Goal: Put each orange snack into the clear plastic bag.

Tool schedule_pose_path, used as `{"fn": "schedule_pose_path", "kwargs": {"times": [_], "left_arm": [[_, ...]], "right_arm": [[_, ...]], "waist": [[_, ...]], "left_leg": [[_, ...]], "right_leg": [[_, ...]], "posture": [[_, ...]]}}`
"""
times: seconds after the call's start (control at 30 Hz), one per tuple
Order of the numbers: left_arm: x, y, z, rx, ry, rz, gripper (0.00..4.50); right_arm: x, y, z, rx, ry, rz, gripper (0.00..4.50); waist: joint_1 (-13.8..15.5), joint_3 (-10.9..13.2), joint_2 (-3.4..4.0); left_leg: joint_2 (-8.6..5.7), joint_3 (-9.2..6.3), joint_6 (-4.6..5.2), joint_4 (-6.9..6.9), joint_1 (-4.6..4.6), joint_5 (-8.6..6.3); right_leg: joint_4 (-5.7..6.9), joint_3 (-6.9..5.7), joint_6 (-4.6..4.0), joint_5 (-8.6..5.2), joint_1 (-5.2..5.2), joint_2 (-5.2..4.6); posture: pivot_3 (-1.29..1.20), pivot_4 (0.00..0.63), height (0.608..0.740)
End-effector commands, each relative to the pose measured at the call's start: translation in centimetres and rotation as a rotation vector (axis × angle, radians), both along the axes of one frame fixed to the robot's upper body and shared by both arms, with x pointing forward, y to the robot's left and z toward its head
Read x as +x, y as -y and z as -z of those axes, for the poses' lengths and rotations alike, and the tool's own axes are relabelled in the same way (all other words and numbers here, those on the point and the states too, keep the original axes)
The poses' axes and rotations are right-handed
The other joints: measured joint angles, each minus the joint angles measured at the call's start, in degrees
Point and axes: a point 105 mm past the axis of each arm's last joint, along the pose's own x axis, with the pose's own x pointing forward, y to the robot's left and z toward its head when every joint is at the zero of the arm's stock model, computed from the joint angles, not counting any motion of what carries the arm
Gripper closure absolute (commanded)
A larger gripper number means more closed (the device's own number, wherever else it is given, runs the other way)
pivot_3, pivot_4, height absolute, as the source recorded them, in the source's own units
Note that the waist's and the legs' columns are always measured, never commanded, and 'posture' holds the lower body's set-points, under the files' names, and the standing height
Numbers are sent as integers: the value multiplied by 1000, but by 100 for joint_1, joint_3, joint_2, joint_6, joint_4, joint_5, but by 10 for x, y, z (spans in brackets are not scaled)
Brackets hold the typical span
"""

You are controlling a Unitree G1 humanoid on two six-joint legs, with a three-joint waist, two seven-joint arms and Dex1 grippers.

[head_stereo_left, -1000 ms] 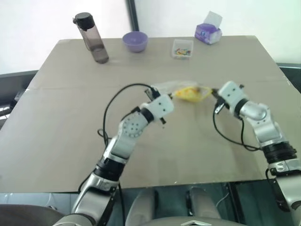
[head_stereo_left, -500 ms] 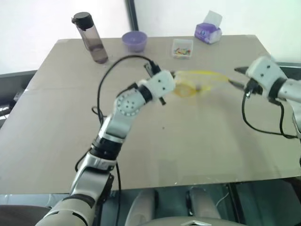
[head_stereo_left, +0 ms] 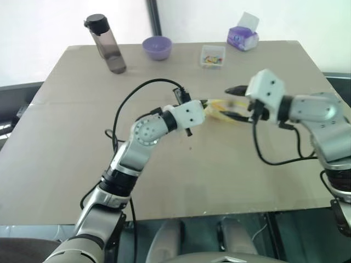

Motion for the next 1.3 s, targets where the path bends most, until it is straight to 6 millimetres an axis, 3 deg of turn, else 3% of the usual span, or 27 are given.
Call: {"fn": "schedule_pose_path", "kwargs": {"times": [0.03, 0.13, 0.57, 0.67, 0.7, 0.77, 1.3], "left_arm": [[-11, 5, -17, 20, 65, 48, 4500], [-12, 6, -20, 46, 77, 57, 4500], [-15, 9, -21, 72, 95, 65, 4500], [-16, 9, -22, 75, 102, 68, 4500], [-15, 9, -22, 75, 105, 66, 4500], [-15, 9, -22, 75, 109, 63, 4500], [-11, 3, -13, 106, 108, 34, 4500]], "right_arm": [[0, -17, -16, -5, 161, -45, 1832], [-1, -22, -3, -70, 172, -95, 1832], [5, -23, 5, -100, 208, -122, 1832], [7, -21, 7, -111, 208, -116, 2619], [7, -20, 8, -112, 203, -114, 3183], [8, -19, 9, -114, 199, -109, 3837], [7, -13, 0, -100, 203, -92, 3924]], "waist": [[8, 0, 0], [59, 0, 0], [69, 0, 0], [68, 0, 0], [68, 0, 0], [69, 0, 0], [69, 0, 0]], "left_leg": [[-6, 1, 0, 0, -1, 0], [-10, -1, -1, 0, -3, 1], [-8, 0, -1, -1, -1, 1], [-8, 0, -1, -1, -1, 1], [-8, 0, -1, -1, -1, 1], [-8, 0, -1, -1, -1, 1], [-7, 0, -1, -1, -1, 1]], "right_leg": [[0, 1, 0, 0, -1, -2], [-3, -1, 0, 0, -2, -3], [1, 0, 0, 0, -3, 1], [1, 0, 0, 0, -3, 1], [1, 0, 0, 0, -3, 0], [1, 0, 0, 0, -3, 0], [2, 0, 0, 0, -3, 1]], "posture": [[0, 150, 740], [0, 150, 740], [0, 150, 740], [0, 150, 740], [0, 150, 740], [0, 150, 740], [0, 150, 740]]}}
